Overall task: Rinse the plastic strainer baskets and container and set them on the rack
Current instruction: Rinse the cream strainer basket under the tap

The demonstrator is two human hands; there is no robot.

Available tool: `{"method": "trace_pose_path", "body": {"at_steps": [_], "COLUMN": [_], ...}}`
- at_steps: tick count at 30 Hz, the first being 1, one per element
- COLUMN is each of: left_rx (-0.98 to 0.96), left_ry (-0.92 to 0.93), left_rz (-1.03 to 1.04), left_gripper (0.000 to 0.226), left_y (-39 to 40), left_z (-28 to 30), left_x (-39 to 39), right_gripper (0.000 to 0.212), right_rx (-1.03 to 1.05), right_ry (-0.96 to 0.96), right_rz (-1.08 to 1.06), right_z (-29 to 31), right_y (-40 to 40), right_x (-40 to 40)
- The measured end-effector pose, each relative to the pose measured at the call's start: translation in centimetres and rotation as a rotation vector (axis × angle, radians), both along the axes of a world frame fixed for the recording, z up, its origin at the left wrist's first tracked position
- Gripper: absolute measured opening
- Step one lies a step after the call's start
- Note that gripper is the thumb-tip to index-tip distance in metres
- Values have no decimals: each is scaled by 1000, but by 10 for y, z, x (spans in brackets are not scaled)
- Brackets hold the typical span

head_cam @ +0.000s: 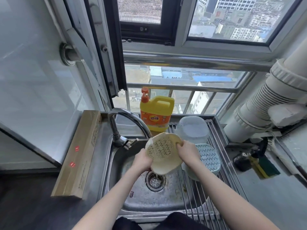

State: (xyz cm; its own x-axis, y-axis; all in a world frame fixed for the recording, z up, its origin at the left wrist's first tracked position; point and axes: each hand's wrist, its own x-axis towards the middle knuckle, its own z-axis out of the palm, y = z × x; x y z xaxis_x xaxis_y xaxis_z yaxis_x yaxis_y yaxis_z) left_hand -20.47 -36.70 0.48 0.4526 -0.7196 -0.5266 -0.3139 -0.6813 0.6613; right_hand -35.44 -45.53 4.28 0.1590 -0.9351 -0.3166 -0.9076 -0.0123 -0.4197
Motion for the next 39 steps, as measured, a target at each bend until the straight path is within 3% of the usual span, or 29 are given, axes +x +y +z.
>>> {"method": "trace_pose_path", "body": {"at_steps": [3,7,9,12,14,17,20,25,27,30,33,37,39], "left_rx": [12,-26,-46,-48,-51,-46,-34,-41,-79,-156,-110,-5,-36], "left_ry": [-78,12,141,518,610,627,526,566,675,906,1139,1136,1095], "left_rz": [-48,15,26,130,146,175,228,381,428,402,325,312,356], "left_gripper": [38,39,31,44,47,47,37,84,77,50,34,39,35], "left_y": [0,-3,-4,-3,-4,-7,-13,-21,-22,-21,-10,9,14], "left_z": [11,7,2,-8,-13,-20,-27,-44,-26,-8,11,12,11], "left_x": [7,16,19,19,16,9,2,2,2,10,20,17,12], "right_gripper": [46,47,44,32,33,37,35,33,33,30,27,18,15], "right_rx": [62,28,-67,-231,-287,-229,-164,-207,-191,-111,-137,-146,-153], "right_ry": [16,-12,-24,-97,-145,-168,-211,-263,-316,-485,-580,-672,-621], "right_rz": [10,48,42,55,116,202,222,258,205,30,-72,-146,-119], "right_z": [-5,-4,12,35,43,42,44,46,47,41,25,3,-6], "right_y": [-9,-4,4,11,11,6,9,8,3,-1,9,27,29], "right_x": [-9,-14,-11,0,9,13,12,13,11,1,1,6,5]}}
